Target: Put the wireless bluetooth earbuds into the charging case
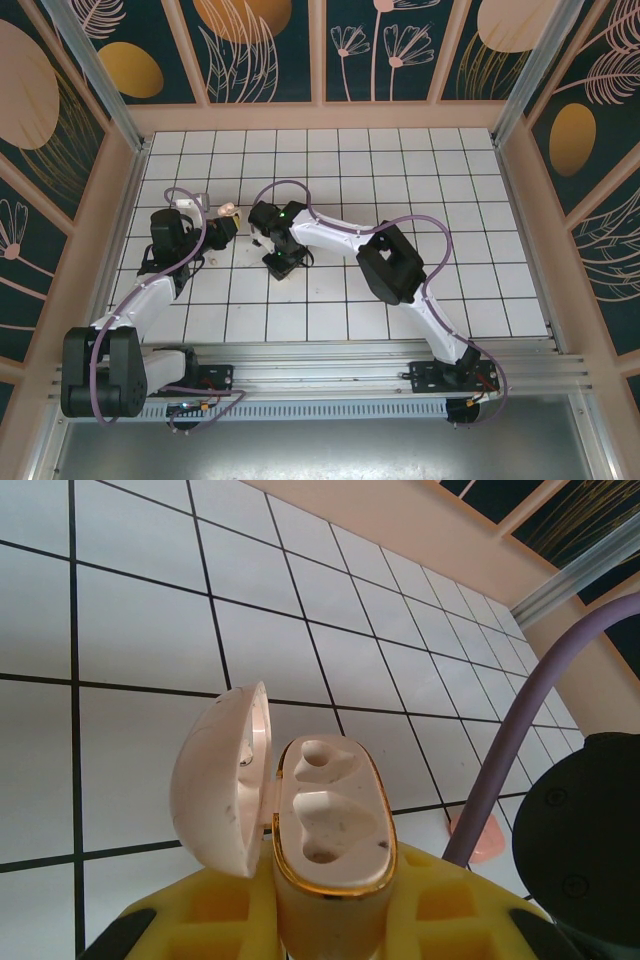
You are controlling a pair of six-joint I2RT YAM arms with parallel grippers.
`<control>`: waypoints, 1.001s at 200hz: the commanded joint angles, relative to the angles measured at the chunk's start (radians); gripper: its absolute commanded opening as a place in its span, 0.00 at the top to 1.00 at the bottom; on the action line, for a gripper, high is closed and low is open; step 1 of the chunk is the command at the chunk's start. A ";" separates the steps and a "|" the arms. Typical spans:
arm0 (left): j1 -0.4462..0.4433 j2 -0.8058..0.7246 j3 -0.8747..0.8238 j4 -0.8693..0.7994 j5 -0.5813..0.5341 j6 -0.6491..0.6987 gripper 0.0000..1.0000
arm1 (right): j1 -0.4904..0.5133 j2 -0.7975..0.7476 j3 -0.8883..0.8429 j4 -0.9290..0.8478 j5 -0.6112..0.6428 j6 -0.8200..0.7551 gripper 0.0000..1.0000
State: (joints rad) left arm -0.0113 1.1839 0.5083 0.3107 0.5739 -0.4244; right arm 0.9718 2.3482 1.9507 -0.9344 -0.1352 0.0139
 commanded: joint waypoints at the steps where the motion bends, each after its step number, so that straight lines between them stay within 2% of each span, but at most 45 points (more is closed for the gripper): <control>1: 0.008 0.003 0.001 0.012 0.005 -0.005 0.86 | 0.009 0.000 0.005 -0.020 -0.001 0.016 0.77; 50: 0.008 -0.010 0.001 0.010 0.013 0.034 0.87 | 0.004 -0.119 -0.115 0.102 0.003 0.058 0.80; 91: 0.007 -0.059 -0.008 0.036 0.107 0.123 0.88 | -0.030 -0.273 -0.243 0.267 -0.012 0.069 0.81; 127: 0.004 -0.118 -0.042 0.125 0.205 0.158 0.87 | -0.083 -0.453 -0.395 0.456 -0.025 0.060 0.81; 151: -0.013 -0.125 -0.046 0.162 0.263 0.188 0.87 | -0.130 -0.597 -0.538 0.636 -0.092 0.060 0.82; 174: -0.065 -0.118 -0.032 0.166 0.315 0.234 0.88 | -0.183 -0.727 -0.679 0.823 -0.181 0.067 0.82; 200: -0.138 -0.128 0.004 0.075 0.375 0.394 0.87 | -0.223 -0.843 -0.807 1.011 -0.275 0.056 0.82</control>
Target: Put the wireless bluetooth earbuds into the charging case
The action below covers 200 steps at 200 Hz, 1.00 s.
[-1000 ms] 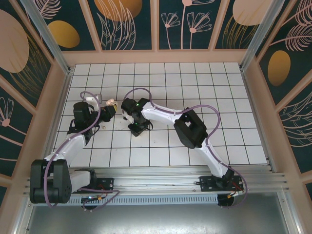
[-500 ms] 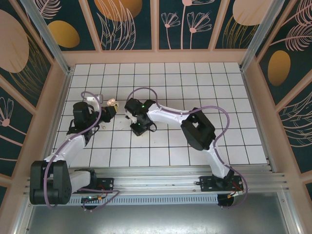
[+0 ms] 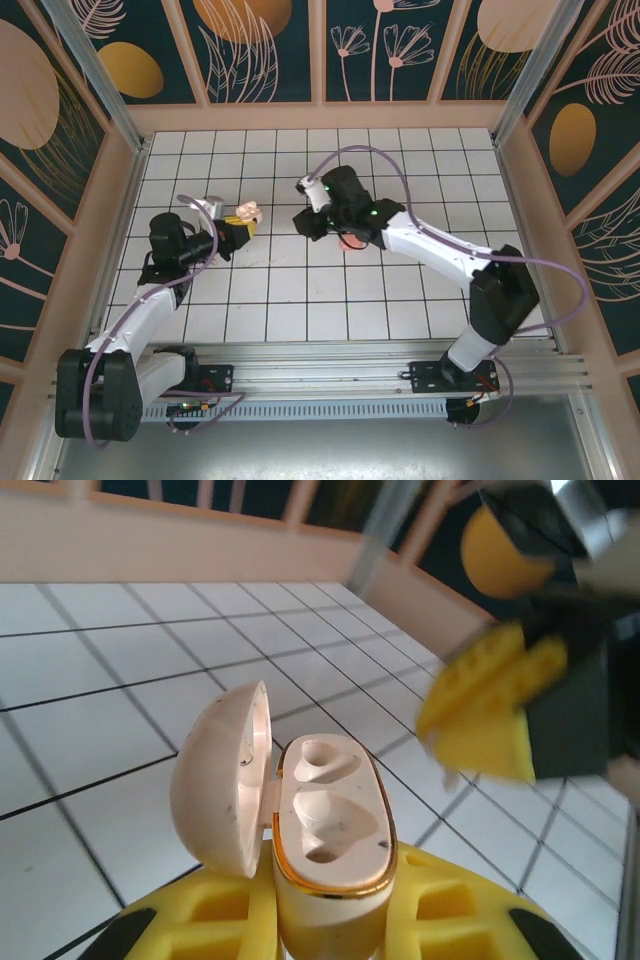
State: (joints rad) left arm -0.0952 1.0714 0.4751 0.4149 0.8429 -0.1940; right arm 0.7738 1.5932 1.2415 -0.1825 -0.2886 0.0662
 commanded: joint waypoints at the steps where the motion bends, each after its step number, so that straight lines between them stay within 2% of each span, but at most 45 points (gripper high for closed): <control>1: -0.056 -0.016 0.039 -0.032 0.109 0.170 0.87 | -0.027 -0.092 -0.102 0.266 -0.126 0.003 0.82; 44: -0.107 -0.062 0.034 -0.042 0.173 0.342 0.86 | -0.023 -0.194 -0.205 0.461 -0.254 -0.082 0.82; 78: -0.131 -0.116 0.009 -0.050 0.124 0.466 0.86 | 0.016 -0.233 -0.264 0.571 -0.270 -0.122 0.82; 125: -0.136 -0.146 -0.010 -0.020 0.103 0.484 0.87 | 0.075 -0.238 -0.315 0.670 -0.246 -0.149 0.82; 200: -0.140 -0.126 -0.007 0.011 0.119 0.430 0.87 | 0.085 -0.186 -0.319 0.749 -0.201 -0.117 0.82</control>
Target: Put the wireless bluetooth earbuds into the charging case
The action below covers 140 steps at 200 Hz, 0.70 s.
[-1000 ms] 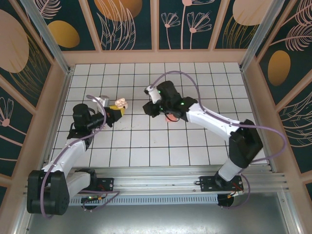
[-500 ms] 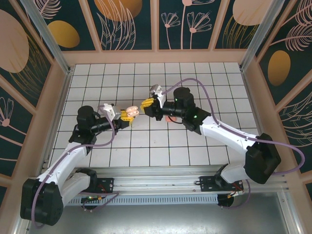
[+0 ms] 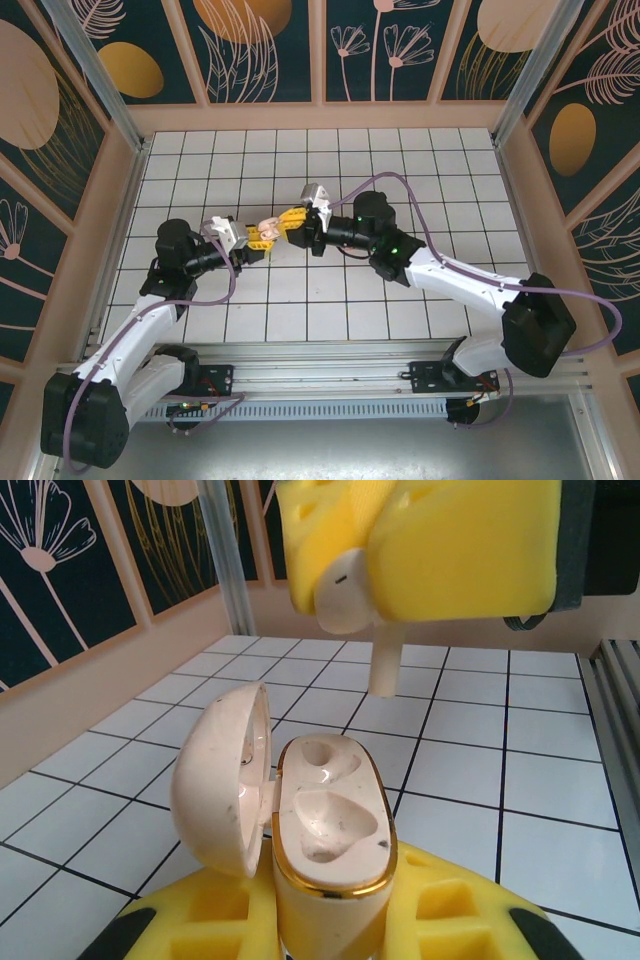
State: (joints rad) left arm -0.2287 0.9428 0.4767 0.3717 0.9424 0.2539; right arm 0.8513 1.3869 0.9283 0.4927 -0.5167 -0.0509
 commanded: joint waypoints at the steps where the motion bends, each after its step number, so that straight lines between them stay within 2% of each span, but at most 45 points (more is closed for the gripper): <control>1: -0.006 0.002 -0.009 0.054 0.019 -0.018 0.87 | 0.008 0.021 -0.006 0.074 0.028 0.000 0.82; 98: -0.008 0.004 -0.003 0.099 0.035 -0.099 0.87 | 0.008 0.025 -0.028 0.079 0.106 -0.020 0.83; 140: -0.009 -0.002 0.003 0.107 0.039 -0.113 0.87 | 0.009 0.042 -0.020 0.081 0.100 -0.014 0.83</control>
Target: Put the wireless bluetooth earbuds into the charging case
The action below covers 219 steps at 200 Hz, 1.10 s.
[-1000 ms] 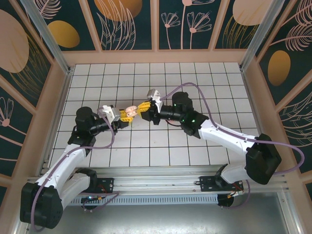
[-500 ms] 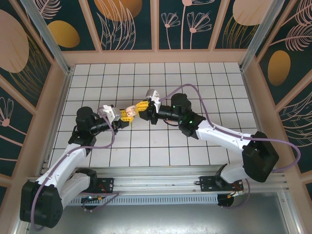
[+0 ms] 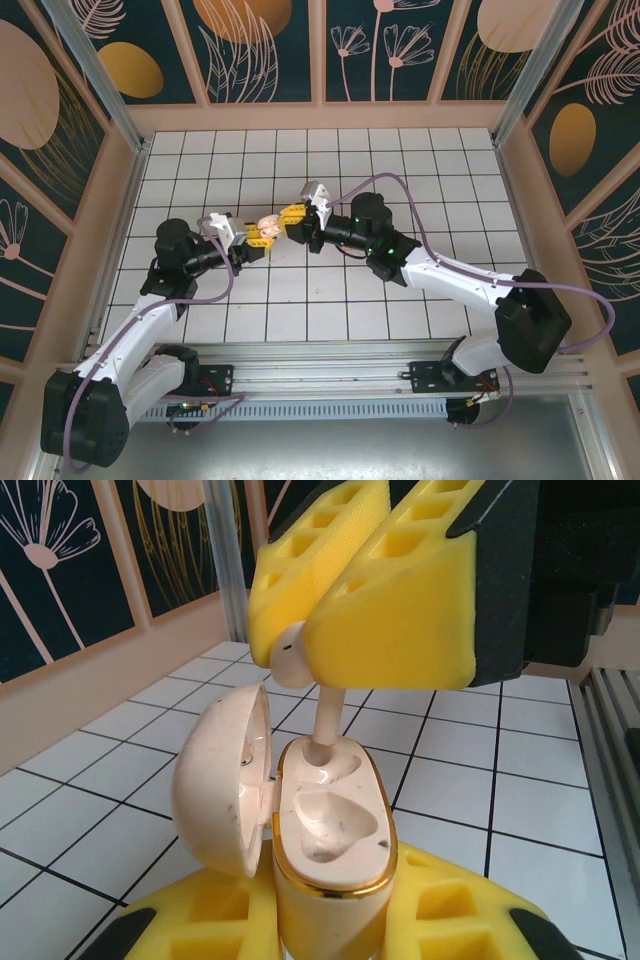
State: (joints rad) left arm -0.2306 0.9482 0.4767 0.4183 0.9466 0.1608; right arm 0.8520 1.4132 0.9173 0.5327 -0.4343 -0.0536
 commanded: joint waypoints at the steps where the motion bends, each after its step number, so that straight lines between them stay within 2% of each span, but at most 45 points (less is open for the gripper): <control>1: -0.007 -0.008 0.003 0.060 0.035 -0.020 0.87 | 0.008 0.016 -0.008 0.040 0.016 -0.011 0.83; 59: -0.007 -0.015 0.004 0.063 0.030 -0.026 0.87 | 0.014 0.031 0.005 0.003 -0.008 -0.017 0.83; 127: -0.007 -0.031 0.004 0.066 0.017 -0.030 0.87 | 0.040 0.047 0.025 -0.069 0.055 -0.067 0.83; 165: -0.008 -0.043 0.000 0.058 -0.014 -0.019 0.87 | 0.045 0.045 0.034 -0.092 0.097 -0.033 0.83; 202: -0.007 -0.051 -0.003 0.033 -0.036 0.005 0.87 | 0.055 0.022 0.017 -0.068 0.072 0.010 0.80; 219: -0.006 -0.048 -0.003 0.033 -0.037 0.006 0.87 | 0.055 0.013 0.020 -0.066 0.068 0.017 0.73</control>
State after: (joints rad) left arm -0.2317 0.9199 0.4671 0.3965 0.9085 0.1455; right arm 0.8898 1.4391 0.9363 0.5114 -0.3553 -0.0631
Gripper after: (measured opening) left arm 0.182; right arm 0.231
